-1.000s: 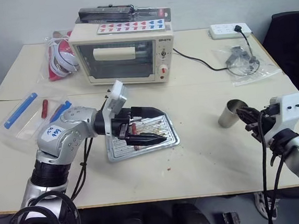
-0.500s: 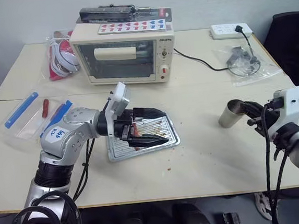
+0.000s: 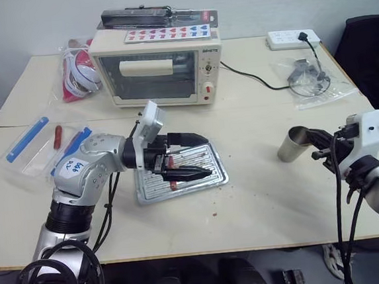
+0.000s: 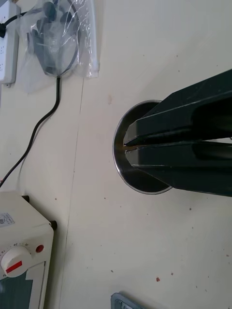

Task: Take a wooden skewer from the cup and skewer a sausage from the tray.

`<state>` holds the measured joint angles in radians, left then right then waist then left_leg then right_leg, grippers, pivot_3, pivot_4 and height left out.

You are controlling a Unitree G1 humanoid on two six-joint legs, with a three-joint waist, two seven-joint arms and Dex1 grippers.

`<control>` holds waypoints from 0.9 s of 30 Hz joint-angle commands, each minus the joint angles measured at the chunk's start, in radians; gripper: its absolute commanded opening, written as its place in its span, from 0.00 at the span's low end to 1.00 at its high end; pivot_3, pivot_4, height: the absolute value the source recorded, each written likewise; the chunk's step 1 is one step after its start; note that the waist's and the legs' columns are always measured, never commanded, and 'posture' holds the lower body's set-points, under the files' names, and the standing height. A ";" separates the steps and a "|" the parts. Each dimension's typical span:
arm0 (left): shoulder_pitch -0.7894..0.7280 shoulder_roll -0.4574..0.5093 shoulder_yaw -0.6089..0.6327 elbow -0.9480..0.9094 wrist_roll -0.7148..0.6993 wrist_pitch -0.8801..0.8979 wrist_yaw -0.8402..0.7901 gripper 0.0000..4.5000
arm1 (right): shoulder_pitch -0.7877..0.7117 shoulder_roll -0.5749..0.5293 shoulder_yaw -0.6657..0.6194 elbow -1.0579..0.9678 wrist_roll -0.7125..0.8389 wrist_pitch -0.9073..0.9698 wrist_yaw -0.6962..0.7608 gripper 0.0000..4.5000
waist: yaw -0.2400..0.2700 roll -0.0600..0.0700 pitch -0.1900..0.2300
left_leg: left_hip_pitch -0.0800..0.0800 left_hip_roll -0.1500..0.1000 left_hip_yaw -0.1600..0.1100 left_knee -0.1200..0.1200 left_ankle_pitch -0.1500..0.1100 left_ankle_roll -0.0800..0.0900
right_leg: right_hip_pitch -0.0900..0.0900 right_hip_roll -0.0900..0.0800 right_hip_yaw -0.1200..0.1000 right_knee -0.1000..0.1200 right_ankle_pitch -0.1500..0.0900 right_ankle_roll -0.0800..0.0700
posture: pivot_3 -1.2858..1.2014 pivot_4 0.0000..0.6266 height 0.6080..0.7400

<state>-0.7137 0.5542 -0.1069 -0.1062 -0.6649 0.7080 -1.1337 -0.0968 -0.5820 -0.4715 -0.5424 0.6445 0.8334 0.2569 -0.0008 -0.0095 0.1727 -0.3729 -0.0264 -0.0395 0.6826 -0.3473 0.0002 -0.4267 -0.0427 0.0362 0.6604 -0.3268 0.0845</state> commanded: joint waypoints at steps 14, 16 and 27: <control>0.036 -0.016 0.078 0.021 0.026 -0.079 0.051 1.00 | -0.371 -0.485 -0.224 0.160 0.360 0.464 0.130 0.00 | 0.000 0.001 0.001 | -0.001 0.001 -0.001 0.000 0.000 0.000 | 0.000 0.000 -0.001 -0.001 0.000 0.000 | 0.52 0.24 1.00; 0.049 -0.017 0.097 0.010 0.023 -0.083 0.073 1.00 | -0.456 -0.530 -0.215 0.261 0.420 0.552 0.143 0.00 | 0.000 0.001 0.001 | -0.001 0.001 -0.001 0.000 0.000 0.001 | 0.000 0.000 -0.001 -0.001 0.000 0.000 | 0.52 0.24 1.00; 0.090 -0.019 0.140 -0.068 0.018 -0.092 0.147 1.00 | -0.854 -0.373 -0.055 0.725 0.903 0.760 -0.090 0.00 | 0.000 0.001 0.001 | -0.002 0.001 0.000 0.000 0.000 0.001 | -0.001 -0.001 0.000 -0.002 0.000 0.000 | 0.52 0.24 1.00</control>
<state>-0.6211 0.5302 0.0039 -0.1181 -0.6377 0.6295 -0.9986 -0.9101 -0.9885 -0.5429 0.1407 1.4053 1.6083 0.2501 -0.0008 -0.0089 0.1733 -0.3753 -0.0255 -0.0394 0.6826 -0.3473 0.0010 -0.4282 -0.0433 0.0358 0.6585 -0.3267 0.0845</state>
